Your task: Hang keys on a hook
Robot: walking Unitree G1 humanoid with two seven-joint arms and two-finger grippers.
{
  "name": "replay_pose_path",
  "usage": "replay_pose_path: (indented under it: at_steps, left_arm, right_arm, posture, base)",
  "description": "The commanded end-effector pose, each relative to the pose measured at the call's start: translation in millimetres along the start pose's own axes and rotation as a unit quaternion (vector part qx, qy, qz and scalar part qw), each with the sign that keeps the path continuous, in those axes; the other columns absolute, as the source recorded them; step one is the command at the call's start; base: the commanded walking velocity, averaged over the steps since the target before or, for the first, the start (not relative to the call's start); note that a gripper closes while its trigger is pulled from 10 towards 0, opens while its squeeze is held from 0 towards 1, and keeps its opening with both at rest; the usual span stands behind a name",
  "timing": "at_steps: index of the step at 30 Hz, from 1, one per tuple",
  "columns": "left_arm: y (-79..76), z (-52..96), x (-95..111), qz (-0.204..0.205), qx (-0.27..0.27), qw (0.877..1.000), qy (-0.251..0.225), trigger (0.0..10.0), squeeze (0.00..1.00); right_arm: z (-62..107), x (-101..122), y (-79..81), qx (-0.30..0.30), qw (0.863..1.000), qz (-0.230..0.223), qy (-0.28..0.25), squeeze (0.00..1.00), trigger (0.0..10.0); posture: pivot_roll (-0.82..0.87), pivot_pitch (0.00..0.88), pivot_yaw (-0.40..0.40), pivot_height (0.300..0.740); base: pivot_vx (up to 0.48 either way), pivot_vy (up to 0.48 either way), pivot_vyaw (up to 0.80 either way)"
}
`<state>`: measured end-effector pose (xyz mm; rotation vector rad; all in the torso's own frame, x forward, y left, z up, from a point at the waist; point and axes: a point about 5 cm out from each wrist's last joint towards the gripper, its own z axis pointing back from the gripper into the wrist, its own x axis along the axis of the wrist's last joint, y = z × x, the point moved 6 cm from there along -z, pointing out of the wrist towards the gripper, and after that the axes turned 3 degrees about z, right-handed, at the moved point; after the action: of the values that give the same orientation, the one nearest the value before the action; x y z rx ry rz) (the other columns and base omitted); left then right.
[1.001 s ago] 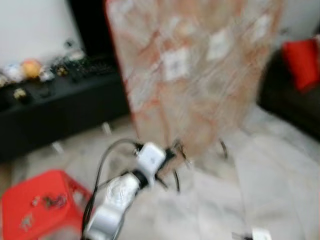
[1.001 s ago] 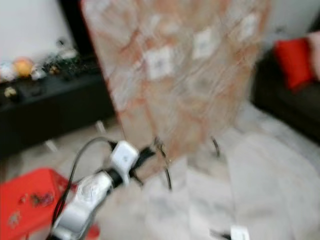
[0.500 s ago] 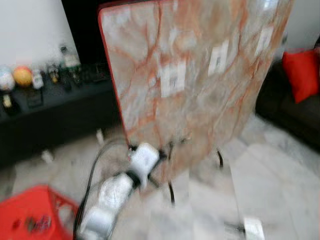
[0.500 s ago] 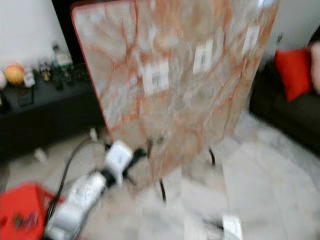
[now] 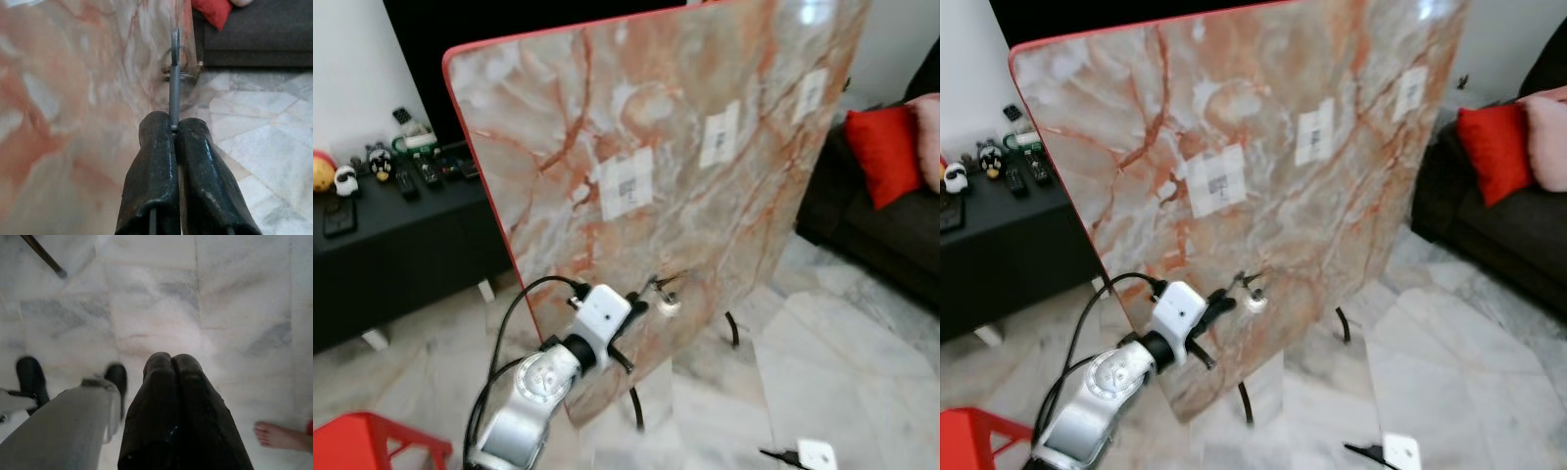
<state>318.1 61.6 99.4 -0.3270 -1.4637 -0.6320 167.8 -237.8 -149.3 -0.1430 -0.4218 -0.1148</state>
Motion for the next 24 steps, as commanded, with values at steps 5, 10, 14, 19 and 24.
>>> replay_pose_path:
  at_steps: [5, 10, 14, 19, 24]
  left_arm:
    - [-10.7, -4.7, 11.6, 0.001, -0.016, 1.000, -0.021, 10.0, 0.00]
    - [-11.1, -4.2, 11.4, 0.002, -0.017, 1.000, -0.022, 10.0, 0.00]
    - [-13.2, -3.2, 12.9, 0.010, -0.019, 0.999, -0.030, 10.0, 0.00]
    - [-13.2, -2.8, 14.8, 0.014, -0.019, 0.999, -0.033, 10.0, 0.00]
    - [-10.7, -3.6, 19.0, 0.016, -0.016, 0.999, -0.040, 10.0, 0.00]
  right_arm:
    - [1.0, -5.4, -11.7, -0.013, 1.000, 0.000, 0.005, 0.00, 10.0]
    - [1.0, -4.1, -10.0, -0.006, 1.000, -0.009, 0.000, 0.00, 10.0]
    - [1.0, -4.6, -10.0, -0.005, 1.000, -0.006, 0.001, 0.00, 10.0]
    - [1.0, -4.8, -10.2, -0.006, 1.000, -0.006, 0.001, 0.00, 10.0]
    - [1.0, -4.3, -10.0, -0.006, 1.000, -0.006, 0.001, 0.00, 10.0]
  posture:
    - [0.00, 0.000, -0.036, 0.740]
    - [0.00, 0.000, -0.036, 0.740]
    - [0.00, 0.000, -0.038, 0.740]
    - [0.00, 0.000, -0.038, 0.740]
    - [0.00, 0.000, -0.037, 0.740]
  base:
    - [0.311, 0.000, 0.00]
    - [0.289, 0.000, 0.00]
    - [0.000, 0.000, 0.00]
    - [0.000, 0.000, 0.00]
    - [0.000, 0.000, 0.00]
